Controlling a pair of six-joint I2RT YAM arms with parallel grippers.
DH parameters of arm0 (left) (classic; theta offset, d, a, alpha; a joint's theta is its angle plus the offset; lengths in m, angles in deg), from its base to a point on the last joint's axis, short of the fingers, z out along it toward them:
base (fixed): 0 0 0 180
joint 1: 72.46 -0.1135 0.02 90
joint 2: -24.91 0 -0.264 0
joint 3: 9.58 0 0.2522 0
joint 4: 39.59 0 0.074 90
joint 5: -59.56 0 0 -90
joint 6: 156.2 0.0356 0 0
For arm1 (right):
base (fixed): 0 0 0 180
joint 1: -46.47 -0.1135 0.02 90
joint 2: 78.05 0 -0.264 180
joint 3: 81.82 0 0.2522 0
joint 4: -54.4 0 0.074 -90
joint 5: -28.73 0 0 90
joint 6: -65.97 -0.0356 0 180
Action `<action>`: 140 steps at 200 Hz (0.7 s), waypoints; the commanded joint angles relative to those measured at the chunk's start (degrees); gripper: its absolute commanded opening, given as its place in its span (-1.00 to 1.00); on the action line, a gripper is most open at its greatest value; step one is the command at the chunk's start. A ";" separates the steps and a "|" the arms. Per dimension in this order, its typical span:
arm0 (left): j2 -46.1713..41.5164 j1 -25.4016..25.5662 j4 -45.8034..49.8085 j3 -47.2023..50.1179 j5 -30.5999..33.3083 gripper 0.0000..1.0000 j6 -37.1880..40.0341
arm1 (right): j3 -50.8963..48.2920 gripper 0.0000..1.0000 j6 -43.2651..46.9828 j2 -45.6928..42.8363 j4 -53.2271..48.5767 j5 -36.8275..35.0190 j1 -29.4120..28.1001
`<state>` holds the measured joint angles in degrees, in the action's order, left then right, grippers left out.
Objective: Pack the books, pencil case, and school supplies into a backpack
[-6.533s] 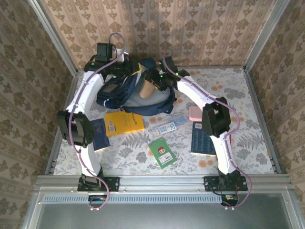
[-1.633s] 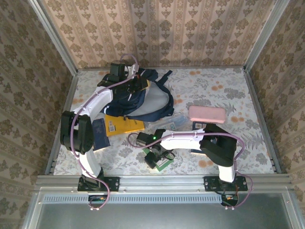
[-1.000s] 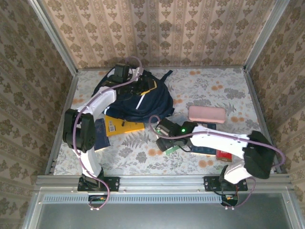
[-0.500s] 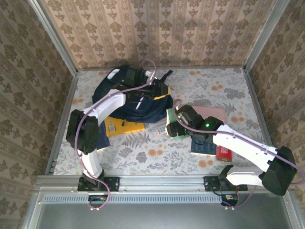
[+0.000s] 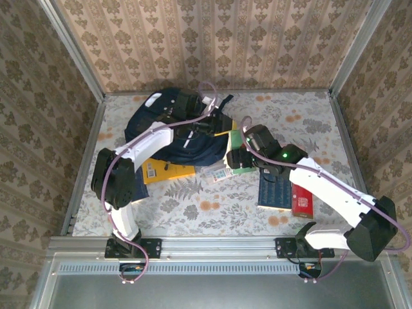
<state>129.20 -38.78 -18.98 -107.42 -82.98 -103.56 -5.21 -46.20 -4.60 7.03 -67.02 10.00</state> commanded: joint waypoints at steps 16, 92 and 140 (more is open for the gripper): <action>-0.32 1.05 -2.52 -0.66 -2.44 0.18 -0.16 | 5.35 0.77 1.47 3.29 1.20 1.35 0.87; -0.06 1.31 -4.50 -0.04 -3.31 -0.15 -1.60 | 9.33 0.78 1.54 5.83 0.91 2.98 3.46; 0.12 1.15 -6.13 0.44 -3.99 -0.84 -2.25 | 10.01 0.83 1.20 7.67 2.28 5.90 3.69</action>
<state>129.20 -37.74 -23.09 -107.35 -84.84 -105.40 3.11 -45.20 1.98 7.25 -64.05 13.56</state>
